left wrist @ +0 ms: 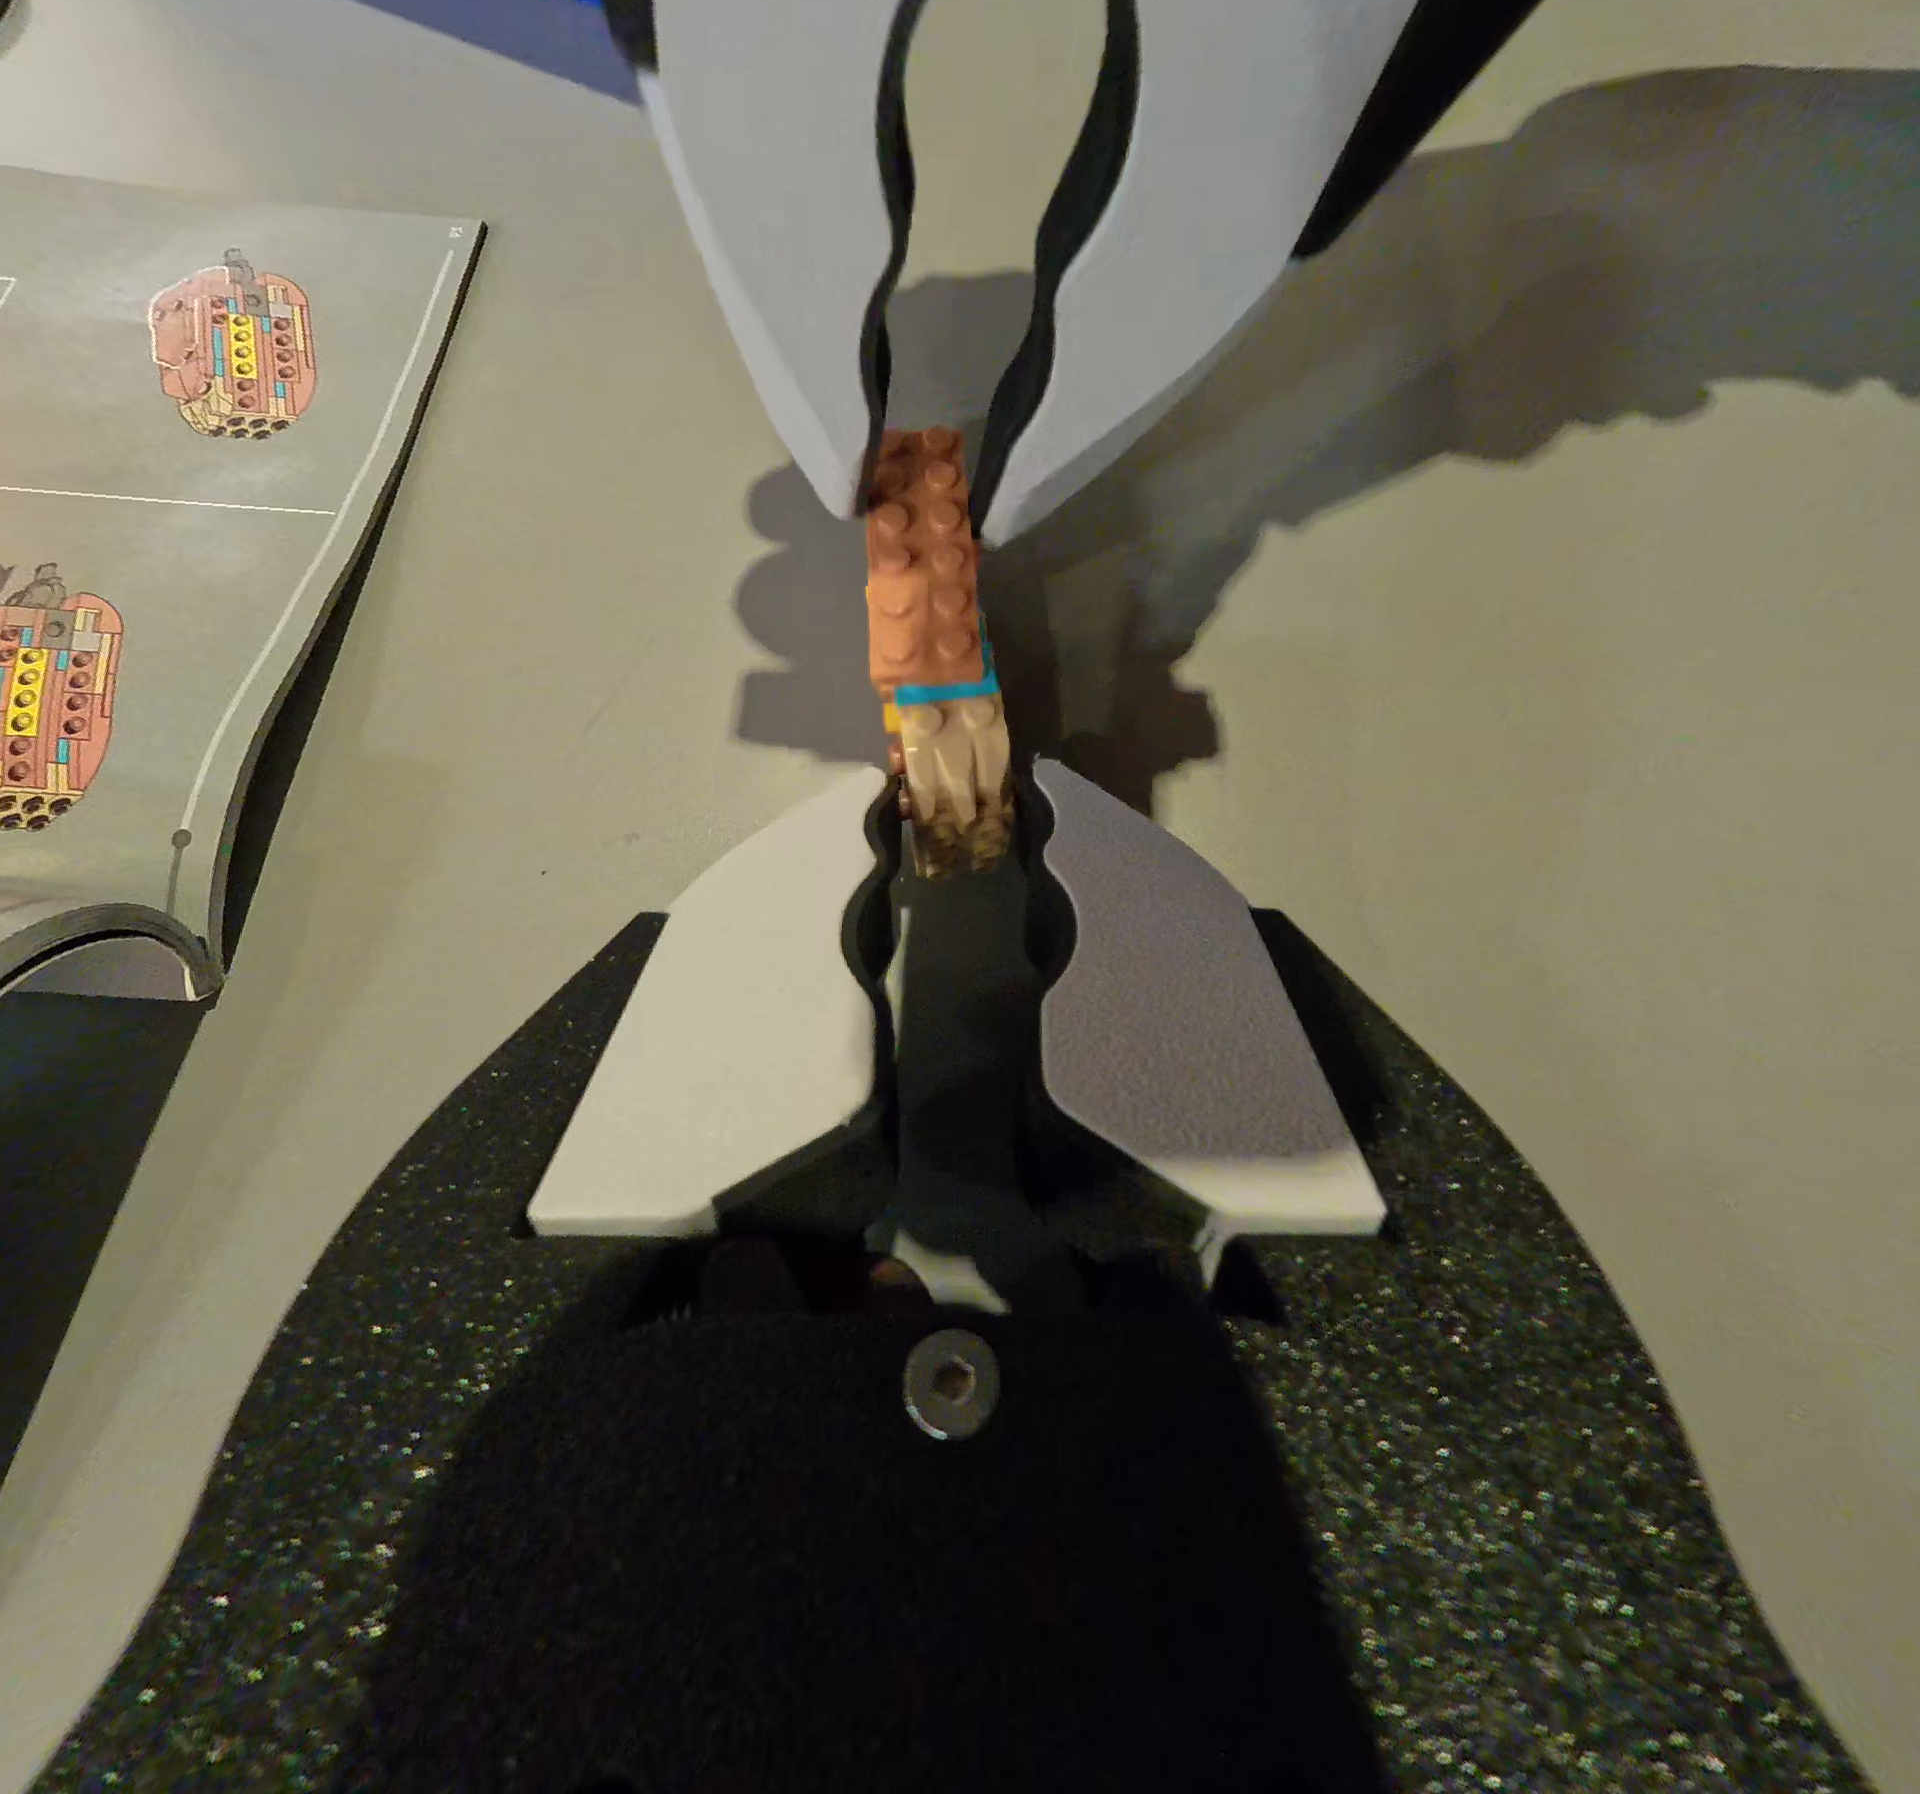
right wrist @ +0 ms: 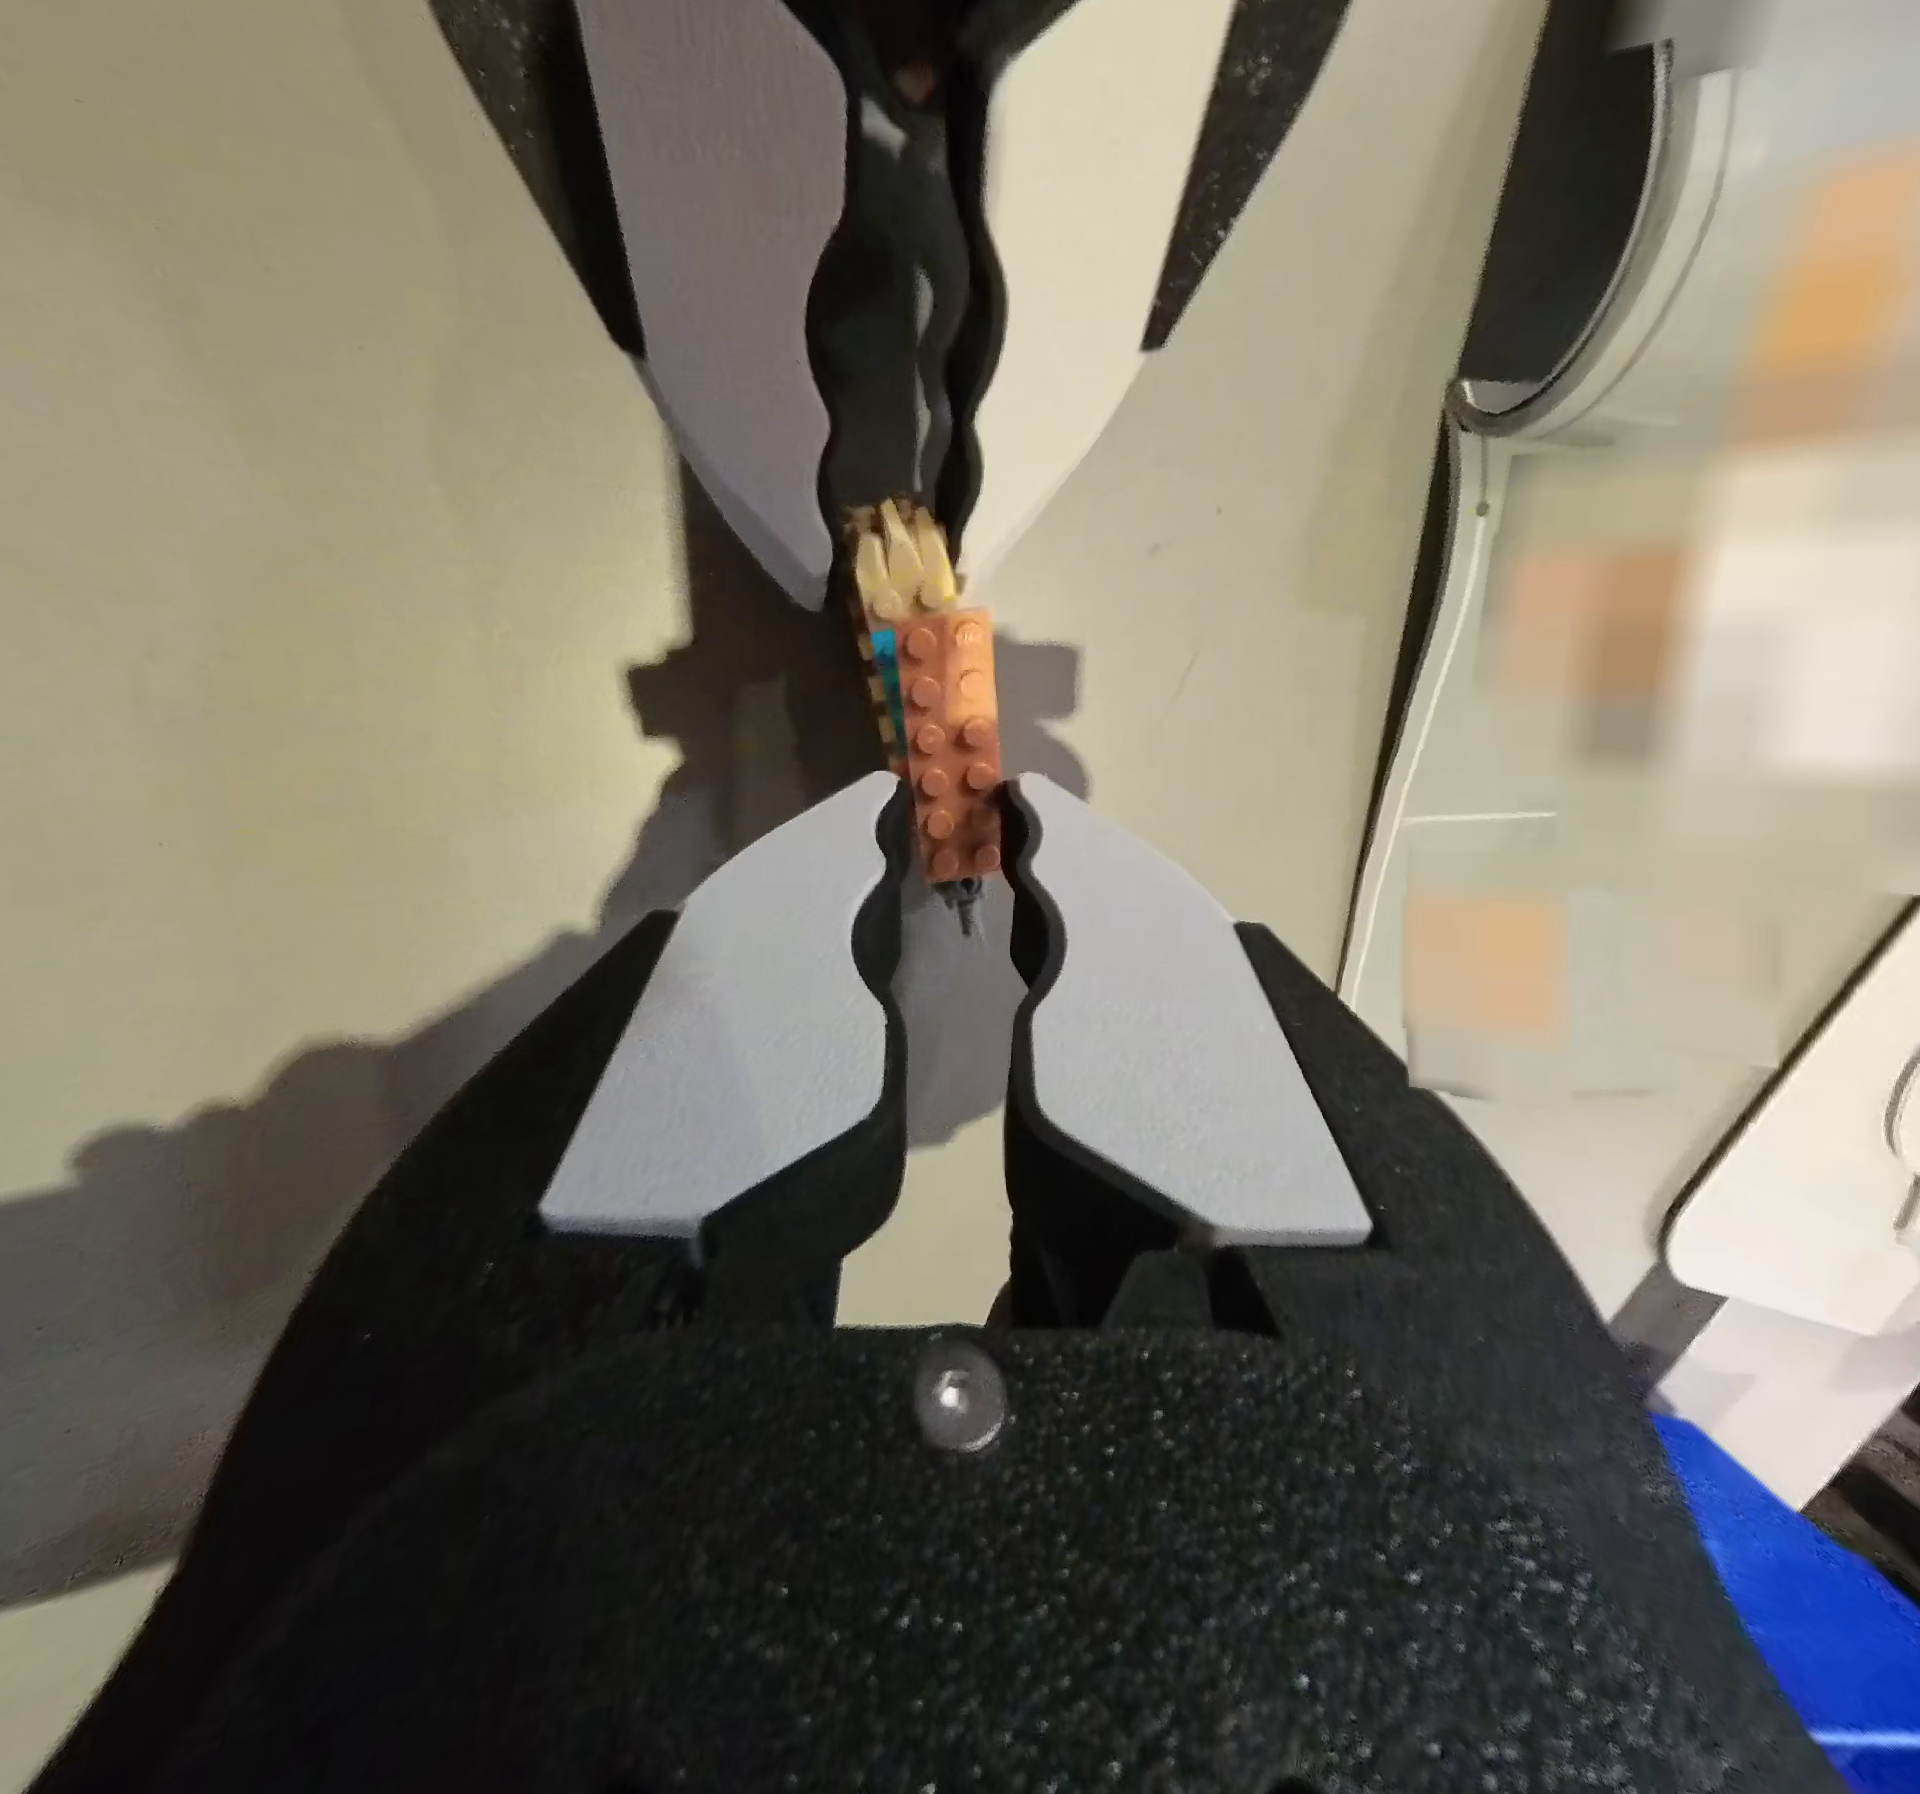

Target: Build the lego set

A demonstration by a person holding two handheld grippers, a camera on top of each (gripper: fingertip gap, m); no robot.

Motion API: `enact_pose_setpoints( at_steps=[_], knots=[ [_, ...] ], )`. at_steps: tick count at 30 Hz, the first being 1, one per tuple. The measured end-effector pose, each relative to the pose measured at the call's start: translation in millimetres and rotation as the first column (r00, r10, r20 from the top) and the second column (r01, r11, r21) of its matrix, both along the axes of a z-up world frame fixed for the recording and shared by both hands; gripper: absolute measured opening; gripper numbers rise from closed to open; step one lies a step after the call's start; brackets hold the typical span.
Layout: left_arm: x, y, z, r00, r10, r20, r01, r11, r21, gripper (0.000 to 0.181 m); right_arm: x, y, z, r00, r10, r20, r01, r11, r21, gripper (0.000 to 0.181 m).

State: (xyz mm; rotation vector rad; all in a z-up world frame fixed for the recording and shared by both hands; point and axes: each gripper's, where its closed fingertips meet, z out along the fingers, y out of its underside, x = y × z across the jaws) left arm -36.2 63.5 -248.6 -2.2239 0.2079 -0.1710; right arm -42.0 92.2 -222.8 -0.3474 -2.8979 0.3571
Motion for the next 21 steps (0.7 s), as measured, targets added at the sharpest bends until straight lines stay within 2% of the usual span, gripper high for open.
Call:
enact_pose_setpoints(
  at_steps=[3,5,9,11,13,17,21],
  knots=[
    [0,0,0,1.0,-0.001,-0.002,0.001,1.0,0.001,0.021,6,17,13,0.996,-0.068,-0.049,0.065,0.996,-0.058,0.016],
    [0,0,-1,1.0,-0.001,-0.002,0.001,1.0,-0.003,0.021,13,46,27,0.986,-0.136,-0.096,0.131,0.99,-0.056,0.016],
    [0,0,-1,1.0,-0.001,-0.01,0.001,1.0,-0.004,0.021,21,141,57,0.92,-0.352,-0.175,0.351,0.936,-0.034,0.016],
    [1,0,-1,1.0,-0.005,-0.018,0.005,1.0,-0.003,0.021,24,189,61,0.872,-0.454,-0.183,0.458,0.889,-0.025,0.016],
    [2,0,-1,1.0,-0.01,-0.029,0.01,1.0,-0.003,0.021,23,221,60,0.836,-0.521,-0.17,0.521,0.852,-0.048,0.016],
    [3,-1,-2,0.999,-0.022,-0.039,0.022,1.0,-0.007,0.021,13,249,46,0.813,-0.564,-0.143,0.559,0.826,-0.075,0.016],
    [3,-1,-3,0.999,-0.025,-0.022,0.025,1.0,-0.013,0.021,-4,258,30,0.811,-0.573,-0.119,0.565,0.819,-0.098,0.016]
  ],
)
